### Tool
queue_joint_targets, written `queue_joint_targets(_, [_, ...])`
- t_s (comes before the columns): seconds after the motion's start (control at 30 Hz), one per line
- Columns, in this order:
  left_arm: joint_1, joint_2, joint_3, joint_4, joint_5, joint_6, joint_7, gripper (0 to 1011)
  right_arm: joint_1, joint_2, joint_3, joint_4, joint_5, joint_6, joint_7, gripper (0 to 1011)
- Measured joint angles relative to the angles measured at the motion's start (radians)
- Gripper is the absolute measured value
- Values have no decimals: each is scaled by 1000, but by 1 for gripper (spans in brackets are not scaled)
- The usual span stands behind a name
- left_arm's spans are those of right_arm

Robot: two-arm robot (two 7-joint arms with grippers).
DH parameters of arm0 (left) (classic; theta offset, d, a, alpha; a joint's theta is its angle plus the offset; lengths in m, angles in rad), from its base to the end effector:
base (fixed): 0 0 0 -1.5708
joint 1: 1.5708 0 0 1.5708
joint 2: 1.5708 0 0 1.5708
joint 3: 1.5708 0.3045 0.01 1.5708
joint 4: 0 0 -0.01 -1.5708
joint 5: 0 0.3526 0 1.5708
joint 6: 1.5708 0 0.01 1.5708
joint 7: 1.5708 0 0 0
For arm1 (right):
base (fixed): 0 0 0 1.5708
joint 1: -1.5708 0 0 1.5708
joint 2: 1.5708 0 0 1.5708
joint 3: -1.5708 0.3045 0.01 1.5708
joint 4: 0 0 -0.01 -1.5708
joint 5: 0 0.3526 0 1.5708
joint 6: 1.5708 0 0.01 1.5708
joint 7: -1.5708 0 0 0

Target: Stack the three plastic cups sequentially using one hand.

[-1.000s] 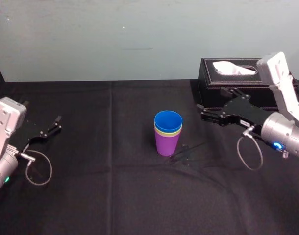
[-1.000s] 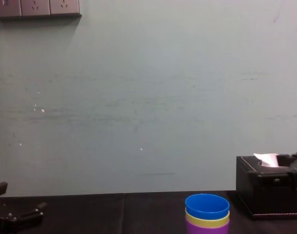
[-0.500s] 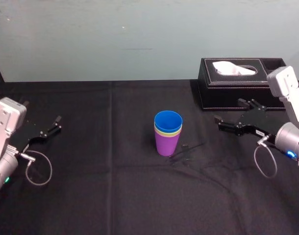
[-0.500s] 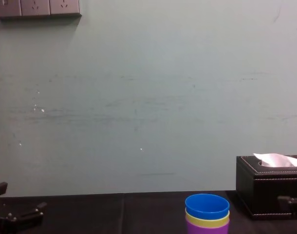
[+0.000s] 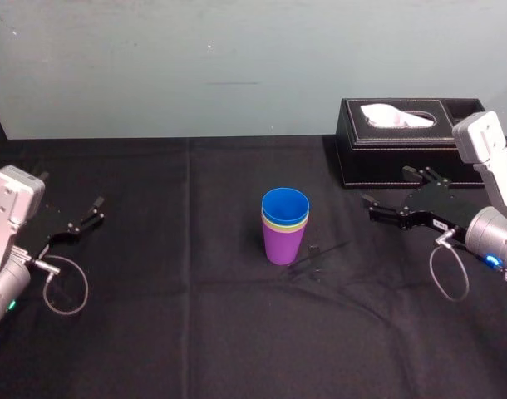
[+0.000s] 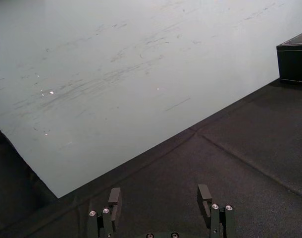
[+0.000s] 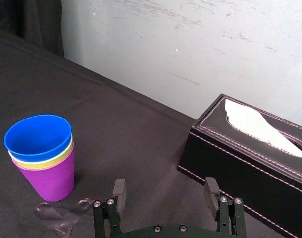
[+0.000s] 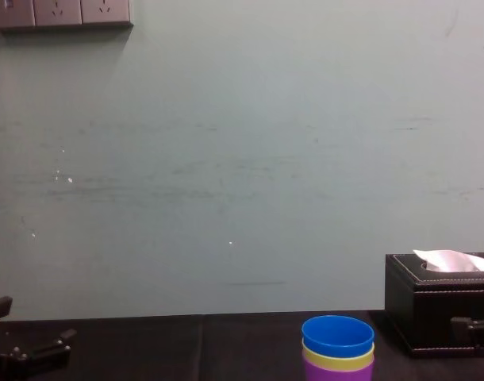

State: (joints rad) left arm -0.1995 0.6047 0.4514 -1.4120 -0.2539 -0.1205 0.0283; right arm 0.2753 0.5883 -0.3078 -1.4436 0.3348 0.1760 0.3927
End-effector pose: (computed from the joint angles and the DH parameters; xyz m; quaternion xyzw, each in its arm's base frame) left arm 0.4018 0.0793 -0.3224 0.1415 -0.1325 0.5799 0.7913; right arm 0.4361 -0.1077 -0.2544 -0.1712 -0.0233 -0.4822 0.8588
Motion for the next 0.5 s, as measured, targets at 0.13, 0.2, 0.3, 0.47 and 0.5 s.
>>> queue_joint_targets(0.13, [0, 0, 0, 0, 0, 0, 0, 1000, 0, 0, 0, -1, 1, 0, 0, 1003])
queue_joint_targets(0.2, [0, 0, 0, 0, 0, 0, 0, 1000, 0, 0, 0, -2, 1, 0, 0, 1003])
queue_joint_targets(0.3, [0, 0, 0, 0, 0, 0, 0, 1000, 0, 0, 0, -2, 2, 0, 0, 1003])
queue_joint_targets(0.47, [0, 0, 0, 0, 0, 0, 0, 1000, 0, 0, 0, -3, 2, 1, 0, 1003])
queue_joint_targets(0.5, [0, 0, 0, 0, 0, 0, 0, 1000, 0, 0, 0, -3, 2, 1, 0, 1003])
